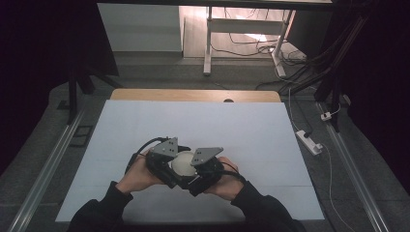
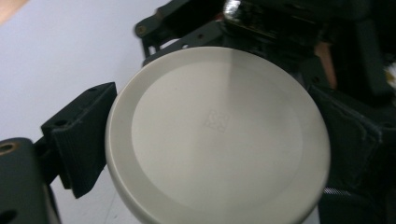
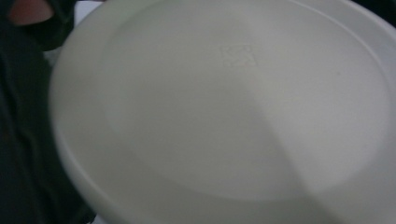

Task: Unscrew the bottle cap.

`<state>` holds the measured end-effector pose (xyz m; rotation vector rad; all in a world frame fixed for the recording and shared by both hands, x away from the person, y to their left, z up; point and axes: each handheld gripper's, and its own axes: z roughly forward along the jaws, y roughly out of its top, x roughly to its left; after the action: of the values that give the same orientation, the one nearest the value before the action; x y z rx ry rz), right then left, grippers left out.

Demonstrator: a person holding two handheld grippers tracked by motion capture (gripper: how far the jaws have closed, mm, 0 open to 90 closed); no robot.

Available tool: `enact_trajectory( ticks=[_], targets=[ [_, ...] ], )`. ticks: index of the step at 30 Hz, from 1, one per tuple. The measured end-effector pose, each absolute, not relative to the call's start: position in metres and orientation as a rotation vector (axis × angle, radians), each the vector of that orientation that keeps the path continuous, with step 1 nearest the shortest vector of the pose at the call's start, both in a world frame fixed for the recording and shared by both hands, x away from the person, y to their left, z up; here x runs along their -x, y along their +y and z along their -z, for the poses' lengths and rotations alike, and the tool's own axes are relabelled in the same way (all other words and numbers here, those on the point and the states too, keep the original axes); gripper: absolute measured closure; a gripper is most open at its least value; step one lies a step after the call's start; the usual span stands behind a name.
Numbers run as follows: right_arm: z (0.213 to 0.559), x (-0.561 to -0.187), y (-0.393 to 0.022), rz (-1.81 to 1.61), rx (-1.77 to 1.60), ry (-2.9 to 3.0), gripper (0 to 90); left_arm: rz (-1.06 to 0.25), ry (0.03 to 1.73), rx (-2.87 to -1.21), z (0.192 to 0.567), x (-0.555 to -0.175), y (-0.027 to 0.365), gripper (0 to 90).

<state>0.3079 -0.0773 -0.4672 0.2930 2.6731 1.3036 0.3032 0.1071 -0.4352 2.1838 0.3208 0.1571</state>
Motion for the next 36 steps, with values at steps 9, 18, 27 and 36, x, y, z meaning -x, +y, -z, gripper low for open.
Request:
enact_trajectory(
  ticks=[9,18,27,36],
  targets=[
    [0.469,-0.311,-0.079,-1.285,-0.331,2.665,6.3,-0.130,0.334,-2.171,0.437,-0.306,0.106,4.9],
    [0.466,-0.301,-0.076,-1.369,-0.189,2.715,6.3,-0.057,0.069,-2.197,0.432,-0.301,0.120,0.5],
    [0.465,-0.295,-0.074,-1.398,-0.090,2.734,6.3,-0.044,0.024,-2.172,0.435,-0.298,0.121,6.9],
    [0.467,-0.303,-0.076,-1.319,-0.246,2.689,6.3,-0.112,0.268,-2.164,0.437,-0.302,0.111,7.3]
  ],
)
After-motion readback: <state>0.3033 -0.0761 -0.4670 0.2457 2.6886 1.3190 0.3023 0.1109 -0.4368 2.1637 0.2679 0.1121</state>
